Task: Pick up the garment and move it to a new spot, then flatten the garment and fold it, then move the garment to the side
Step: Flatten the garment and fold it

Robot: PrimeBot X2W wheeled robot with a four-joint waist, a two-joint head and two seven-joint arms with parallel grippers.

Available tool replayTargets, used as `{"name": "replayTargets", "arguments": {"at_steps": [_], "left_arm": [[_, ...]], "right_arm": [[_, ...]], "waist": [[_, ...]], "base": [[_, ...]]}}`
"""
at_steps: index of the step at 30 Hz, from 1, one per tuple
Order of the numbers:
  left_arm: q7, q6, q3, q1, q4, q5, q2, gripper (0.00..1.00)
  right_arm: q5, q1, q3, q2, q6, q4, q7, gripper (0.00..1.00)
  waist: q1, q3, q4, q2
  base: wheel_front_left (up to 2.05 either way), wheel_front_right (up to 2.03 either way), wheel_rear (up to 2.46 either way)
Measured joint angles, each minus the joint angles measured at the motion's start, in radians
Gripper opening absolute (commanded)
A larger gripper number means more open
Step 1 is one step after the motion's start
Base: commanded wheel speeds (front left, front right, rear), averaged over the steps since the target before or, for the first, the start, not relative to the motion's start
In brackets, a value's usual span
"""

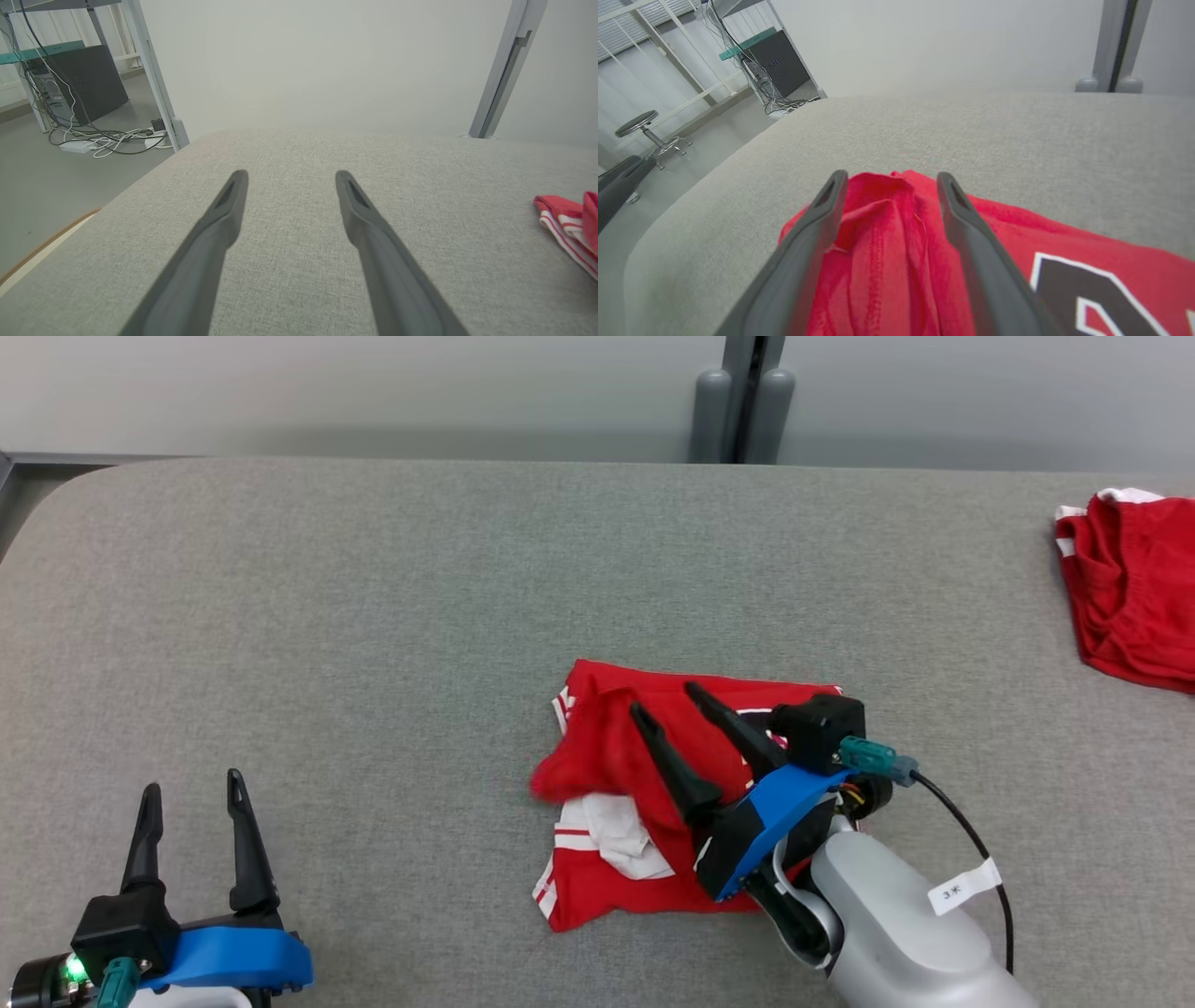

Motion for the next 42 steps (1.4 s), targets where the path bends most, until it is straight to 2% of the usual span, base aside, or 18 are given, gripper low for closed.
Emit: {"name": "replayTargets", "arguments": {"at_steps": [4,8,16,23,32,42], "left_arm": [[0.000,-0.001,0.013,0.001,0.000,0.001,0.002,1.00],[0.000,-0.005,0.021,0.004,-0.007,0.005,0.003,1.00],[0.000,-0.012,0.024,0.008,-0.014,0.010,0.009,1.00],[0.000,-0.019,0.026,0.017,-0.008,0.015,0.010,1.00],[0.000,-0.015,0.018,0.039,-0.011,0.019,0.010,1.00],[0.000,-0.016,0.017,0.048,0.000,0.020,0.015,1.00]], "right_arm": [[-0.055,-0.003,-0.053,0.000,0.000,0.006,-0.029,1.00],[-0.149,0.000,-0.155,-0.002,0.000,-0.019,-0.049,1.00],[-0.283,0.126,-0.367,-0.052,0.000,-0.205,-0.057,1.00],[-0.348,0.317,-0.495,-0.057,0.000,-0.368,-0.058,1.00],[-0.367,0.492,-0.552,-0.016,0.000,-0.468,-0.058,1.00],[-0.377,0.510,-0.538,-0.006,0.000,-0.449,-0.058,1.00]], "waist": [[0.0000,-0.013,-0.022,0.0000],[0.0000,-0.026,-0.048,0.0000],[0.0000,-0.045,-0.089,0.0000],[-0.0001,-0.066,-0.099,0.0000],[-0.0001,-0.090,-0.085,-0.0001],[-0.0002,-0.115,-0.072,-0.0001]], "base": [[0.00,0.00,0.00],[0.00,0.00,0.00],[0.00,0.00,0.00],[0.00,0.00,0.00],[0.00,0.00,0.00],[0.00,0.00,0.00]]}}
